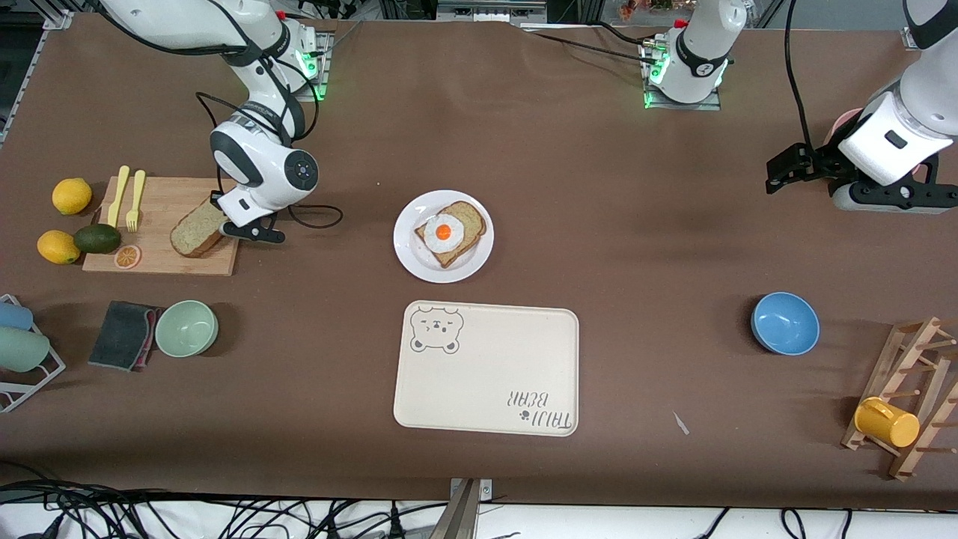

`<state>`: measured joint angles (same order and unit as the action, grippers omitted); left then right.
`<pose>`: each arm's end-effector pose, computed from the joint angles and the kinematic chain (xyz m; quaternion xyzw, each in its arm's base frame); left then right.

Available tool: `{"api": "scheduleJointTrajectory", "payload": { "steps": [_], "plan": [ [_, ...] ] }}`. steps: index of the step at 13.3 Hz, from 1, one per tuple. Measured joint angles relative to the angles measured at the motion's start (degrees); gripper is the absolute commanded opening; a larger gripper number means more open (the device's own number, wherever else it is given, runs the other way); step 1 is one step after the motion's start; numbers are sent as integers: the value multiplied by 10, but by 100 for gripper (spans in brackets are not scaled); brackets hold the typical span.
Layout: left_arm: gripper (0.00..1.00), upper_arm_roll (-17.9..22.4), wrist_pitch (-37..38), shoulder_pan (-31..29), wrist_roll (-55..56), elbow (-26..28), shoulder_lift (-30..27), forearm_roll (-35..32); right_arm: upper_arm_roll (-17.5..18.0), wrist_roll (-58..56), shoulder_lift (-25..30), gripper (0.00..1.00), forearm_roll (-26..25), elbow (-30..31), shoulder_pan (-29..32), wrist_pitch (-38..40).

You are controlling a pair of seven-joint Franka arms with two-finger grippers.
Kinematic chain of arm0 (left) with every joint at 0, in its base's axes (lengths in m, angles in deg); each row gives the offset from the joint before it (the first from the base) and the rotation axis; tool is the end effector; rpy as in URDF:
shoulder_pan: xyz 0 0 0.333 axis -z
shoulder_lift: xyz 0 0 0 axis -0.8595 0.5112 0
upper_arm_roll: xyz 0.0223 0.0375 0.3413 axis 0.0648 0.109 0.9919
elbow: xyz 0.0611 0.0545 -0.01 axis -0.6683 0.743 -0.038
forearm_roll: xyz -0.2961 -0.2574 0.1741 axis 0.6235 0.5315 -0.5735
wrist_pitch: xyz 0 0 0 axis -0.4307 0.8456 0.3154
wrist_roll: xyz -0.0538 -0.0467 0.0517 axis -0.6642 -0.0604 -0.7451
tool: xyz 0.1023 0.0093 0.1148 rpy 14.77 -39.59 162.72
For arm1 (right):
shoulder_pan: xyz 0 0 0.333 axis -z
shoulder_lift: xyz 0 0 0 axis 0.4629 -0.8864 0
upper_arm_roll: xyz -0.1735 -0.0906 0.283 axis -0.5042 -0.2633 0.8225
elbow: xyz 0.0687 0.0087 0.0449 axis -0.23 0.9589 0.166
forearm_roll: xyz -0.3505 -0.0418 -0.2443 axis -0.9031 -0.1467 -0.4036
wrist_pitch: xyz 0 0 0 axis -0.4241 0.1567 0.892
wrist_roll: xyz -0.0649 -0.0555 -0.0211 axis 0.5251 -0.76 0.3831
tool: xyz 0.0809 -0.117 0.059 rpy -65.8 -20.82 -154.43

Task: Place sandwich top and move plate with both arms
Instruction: 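Carry the bread slice with the right gripper onto the egg toast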

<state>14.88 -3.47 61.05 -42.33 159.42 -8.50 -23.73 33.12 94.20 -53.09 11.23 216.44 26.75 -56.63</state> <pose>0.5783 -0.0481 0.5551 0.9993 -0.0103 -0.0346 0.0110 0.4590 0.0646 0.1328 0.9152 0.0245 -0.0458 0.3996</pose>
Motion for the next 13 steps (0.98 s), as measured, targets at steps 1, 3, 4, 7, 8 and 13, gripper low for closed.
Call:
{"api": "scheduleJointTrajectory", "payload": {
  "steps": [1, 3, 4, 7, 8, 13],
  "plan": [
    [100, 0, 0, 0, 0, 0, 0, 0, 8, 0, 5, 0, 0, -2, 0, 8],
    [100, 0, 0, 0, 0, 0, 0, 0, 40, -4, 25, 0, 16, -5, 0, 27],
    [100, 0, 0, 0, 0, 0, 0, 0, 64, -15, 40, 0, 38, -6, 0, 35],
    [100, 0, 0, 0, 0, 0, 0, 0, 150, -71, 95, 0, 109, -28, 0, 63],
    [100, 0, 0, 0, 0, 0, 0, 0, 181, -84, 109, 0, 139, -49, -1, 77],
    [100, 0, 0, 0, 0, 0, 0, 0, 232, -167, 79, 0, 220, -259, -99, 220]
  ]
}}
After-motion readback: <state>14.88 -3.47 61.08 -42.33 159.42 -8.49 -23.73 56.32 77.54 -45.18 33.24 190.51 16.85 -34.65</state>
